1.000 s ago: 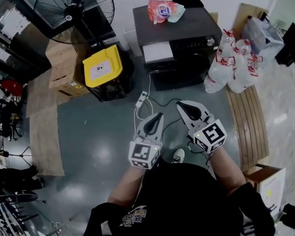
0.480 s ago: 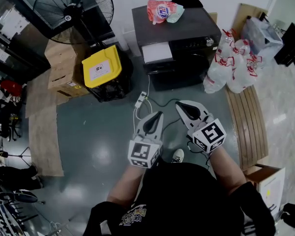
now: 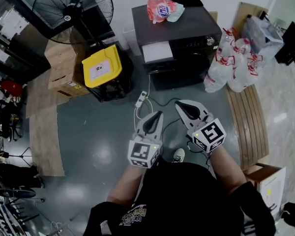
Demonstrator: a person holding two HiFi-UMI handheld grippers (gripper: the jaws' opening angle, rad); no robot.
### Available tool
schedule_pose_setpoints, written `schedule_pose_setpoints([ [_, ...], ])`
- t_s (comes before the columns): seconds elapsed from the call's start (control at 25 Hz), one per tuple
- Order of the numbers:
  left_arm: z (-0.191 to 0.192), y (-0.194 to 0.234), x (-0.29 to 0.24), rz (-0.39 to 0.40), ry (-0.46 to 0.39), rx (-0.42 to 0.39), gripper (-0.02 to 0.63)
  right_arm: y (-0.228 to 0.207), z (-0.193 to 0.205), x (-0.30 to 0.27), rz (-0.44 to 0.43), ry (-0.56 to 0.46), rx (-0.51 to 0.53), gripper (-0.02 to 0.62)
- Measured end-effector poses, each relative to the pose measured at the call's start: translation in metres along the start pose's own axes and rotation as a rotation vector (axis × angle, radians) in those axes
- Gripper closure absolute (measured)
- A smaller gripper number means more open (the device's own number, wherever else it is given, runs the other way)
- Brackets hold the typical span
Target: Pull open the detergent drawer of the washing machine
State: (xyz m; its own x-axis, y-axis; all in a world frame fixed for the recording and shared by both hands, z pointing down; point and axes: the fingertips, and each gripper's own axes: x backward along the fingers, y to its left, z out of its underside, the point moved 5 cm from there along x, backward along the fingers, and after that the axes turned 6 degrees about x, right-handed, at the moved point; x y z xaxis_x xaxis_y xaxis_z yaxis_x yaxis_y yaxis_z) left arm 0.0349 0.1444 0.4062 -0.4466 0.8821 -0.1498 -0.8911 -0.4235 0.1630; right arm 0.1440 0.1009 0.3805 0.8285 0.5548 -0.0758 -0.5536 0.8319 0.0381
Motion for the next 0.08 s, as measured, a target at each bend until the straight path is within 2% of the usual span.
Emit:
schedule_pose_setpoints([
  [0.08,0.0007,0.0023,0.0,0.0,0.0,0.0,0.594,0.0008,0.0001,-0.0018,0.0,0.001,0.002,0.592],
])
